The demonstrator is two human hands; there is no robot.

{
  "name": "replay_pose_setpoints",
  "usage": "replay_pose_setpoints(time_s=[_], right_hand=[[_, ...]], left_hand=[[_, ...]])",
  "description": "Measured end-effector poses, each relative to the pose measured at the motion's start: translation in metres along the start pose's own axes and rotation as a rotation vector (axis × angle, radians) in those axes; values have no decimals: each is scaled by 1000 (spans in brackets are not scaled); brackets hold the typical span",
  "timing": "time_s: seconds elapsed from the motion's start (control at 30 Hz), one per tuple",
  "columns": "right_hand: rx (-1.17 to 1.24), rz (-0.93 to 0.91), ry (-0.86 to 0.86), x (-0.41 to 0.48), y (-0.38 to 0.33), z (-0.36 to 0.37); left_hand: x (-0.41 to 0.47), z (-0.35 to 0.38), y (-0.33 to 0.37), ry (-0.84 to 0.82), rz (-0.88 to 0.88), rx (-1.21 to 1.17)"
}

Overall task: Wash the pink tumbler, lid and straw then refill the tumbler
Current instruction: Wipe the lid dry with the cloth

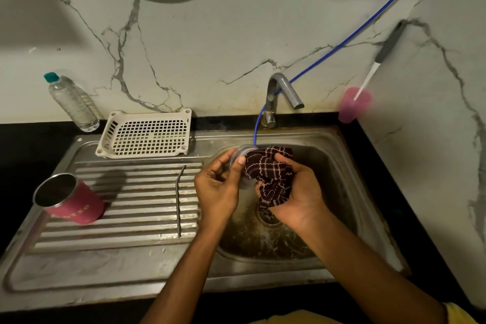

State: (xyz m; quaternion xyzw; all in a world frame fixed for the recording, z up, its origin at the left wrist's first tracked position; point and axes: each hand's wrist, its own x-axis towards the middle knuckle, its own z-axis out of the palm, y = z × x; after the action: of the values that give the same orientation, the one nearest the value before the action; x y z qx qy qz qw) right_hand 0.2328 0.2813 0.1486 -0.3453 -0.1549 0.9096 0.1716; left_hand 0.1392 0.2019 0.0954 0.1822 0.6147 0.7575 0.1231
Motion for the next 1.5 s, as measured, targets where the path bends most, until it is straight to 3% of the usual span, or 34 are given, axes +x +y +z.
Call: replay_pose_setpoints(time_s=[0.2,0.3,0.43,0.6,0.7,0.77,0.8,0.87,0.97,1.17,1.33,1.4,1.5], right_hand=[[-38,-58,55,-1,-4,-6],[-70,-139,-4,-2,-3,-7],[-344,-353,-121,-4,-5,-9],[-973,-362,-323,-5,-20,-10],[-1734,-452,-493,-6,-43,-12],[-2253,-666,-600,-6,-59,-14],[-2392,-853,-665,-6,-65,-14],[-2584,-1131,-798,-7,-73,-10],[-2798,-1354,-799,-2,-83,-1],[-2771,-1535,-514,3,-56,-10],[-2684,-1398,-366,2,-35,-5],[-2538,-1299,-435,-1,-36,2],[-2332,-817,-444,-8,-44,20]], left_hand=[[4,5,-6,11,-78,-52],[7,7,1,-48,-75,-33],[17,5,9,-134,-131,-69],[29,-4,26,-214,1,61],[30,-8,23,-225,34,167],[25,-8,19,-218,42,238],[22,-7,18,-198,29,243],[20,-4,20,-152,0,201],[24,-7,23,-143,-54,126],[24,-7,29,-146,18,196],[22,-2,23,-55,59,128],[21,-2,21,-29,61,93],[17,-1,18,-9,23,35]])
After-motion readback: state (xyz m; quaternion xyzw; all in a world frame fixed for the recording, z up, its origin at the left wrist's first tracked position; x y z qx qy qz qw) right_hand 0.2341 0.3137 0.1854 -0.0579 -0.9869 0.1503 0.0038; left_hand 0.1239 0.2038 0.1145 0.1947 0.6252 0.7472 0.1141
